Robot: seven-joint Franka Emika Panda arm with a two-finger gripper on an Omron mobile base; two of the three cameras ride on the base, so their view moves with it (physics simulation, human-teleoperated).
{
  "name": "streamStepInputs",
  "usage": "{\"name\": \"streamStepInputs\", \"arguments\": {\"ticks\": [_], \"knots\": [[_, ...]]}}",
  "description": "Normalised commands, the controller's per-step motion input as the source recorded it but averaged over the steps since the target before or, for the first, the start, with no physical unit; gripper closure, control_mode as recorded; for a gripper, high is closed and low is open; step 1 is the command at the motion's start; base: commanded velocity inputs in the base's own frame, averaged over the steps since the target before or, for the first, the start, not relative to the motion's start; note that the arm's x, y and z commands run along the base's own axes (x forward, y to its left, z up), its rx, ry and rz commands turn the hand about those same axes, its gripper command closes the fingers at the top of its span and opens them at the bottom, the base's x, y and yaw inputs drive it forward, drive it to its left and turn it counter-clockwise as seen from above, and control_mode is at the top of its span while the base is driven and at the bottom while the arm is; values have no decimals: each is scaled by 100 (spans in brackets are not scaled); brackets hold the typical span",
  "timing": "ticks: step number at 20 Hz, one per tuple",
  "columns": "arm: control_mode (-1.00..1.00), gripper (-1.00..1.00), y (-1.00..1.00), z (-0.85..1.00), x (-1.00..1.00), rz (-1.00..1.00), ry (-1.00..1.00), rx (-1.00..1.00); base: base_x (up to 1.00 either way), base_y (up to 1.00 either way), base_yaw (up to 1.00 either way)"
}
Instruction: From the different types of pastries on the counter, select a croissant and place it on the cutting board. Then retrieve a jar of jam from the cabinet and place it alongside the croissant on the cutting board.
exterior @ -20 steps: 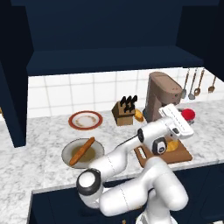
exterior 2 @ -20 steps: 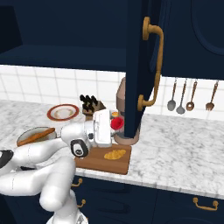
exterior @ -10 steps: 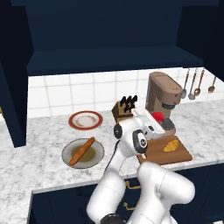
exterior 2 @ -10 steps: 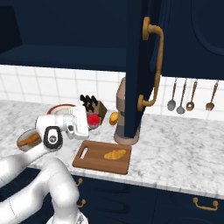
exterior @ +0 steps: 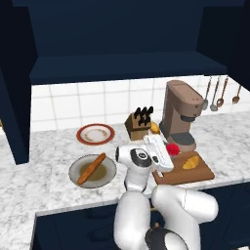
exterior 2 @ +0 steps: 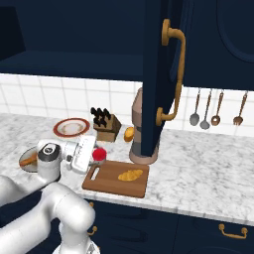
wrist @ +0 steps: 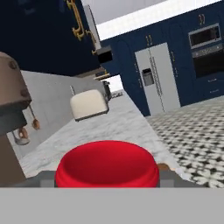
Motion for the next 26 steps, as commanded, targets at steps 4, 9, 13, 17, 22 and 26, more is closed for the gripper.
{"name": "streamStepInputs", "arguments": {"ticks": [4, 9, 13, 17, 22, 26], "knots": [[-100, 100, -1, 0, 33, -7, 19, -12, 0, 0, 0], [-100, 100, -42, -34, 9, 3, 27, 5, 0, 0, 0], [-100, 100, -11, -18, 0, 0, 12, 47, 0, 0, 0], [-100, 100, 1, -7, 0, 5, 5, 5, 0, 0, 0], [-100, 100, -8, -36, 0, 0, 0, 0, 0, 0, 0], [-100, 100, -4, -62, 0, 0, -1, 0, 0, 0, 0]]}}
